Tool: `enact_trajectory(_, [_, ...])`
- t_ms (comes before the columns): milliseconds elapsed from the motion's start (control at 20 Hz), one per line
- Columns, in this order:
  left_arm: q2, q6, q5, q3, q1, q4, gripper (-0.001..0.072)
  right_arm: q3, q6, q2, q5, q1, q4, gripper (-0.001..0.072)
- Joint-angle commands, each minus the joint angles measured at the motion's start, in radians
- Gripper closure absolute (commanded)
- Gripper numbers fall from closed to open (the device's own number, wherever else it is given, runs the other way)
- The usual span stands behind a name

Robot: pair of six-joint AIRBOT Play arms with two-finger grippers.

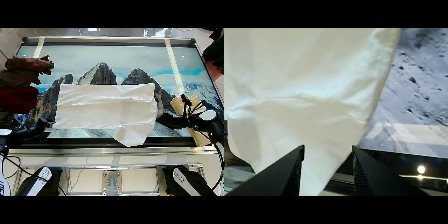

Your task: Fold the shirts.

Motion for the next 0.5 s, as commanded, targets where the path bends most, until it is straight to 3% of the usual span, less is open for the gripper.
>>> enact_trajectory(0, [-0.079, 0.124, 0.048, -0.038, 0.012, -0.207, 0.0020, -0.032, -0.033, 0.024, -0.024, -0.003, 0.122, 0.0360])
enact_trajectory(100, [-0.128, 0.136, 0.050, -0.038, 0.012, -0.208, 0.0107, -0.032, -0.033, 0.024, -0.023, -0.003, 0.139, 0.0360])
enact_trajectory(250, [-0.169, 0.196, 0.079, -0.038, 0.012, -0.283, 0.0107, -0.031, -0.032, 0.024, -0.016, -0.003, 0.142, 0.0360])
enact_trajectory(350, [-0.188, 0.225, 0.100, -0.038, 0.000, -0.324, 0.0211, -0.031, -0.032, 0.024, -0.015, -0.003, 0.142, 0.0360])
enact_trajectory(450, [-0.193, 0.227, 0.121, -0.037, -0.036, -0.338, 0.0258, -0.031, -0.032, 0.024, 0.005, -0.003, 0.141, 0.0360])
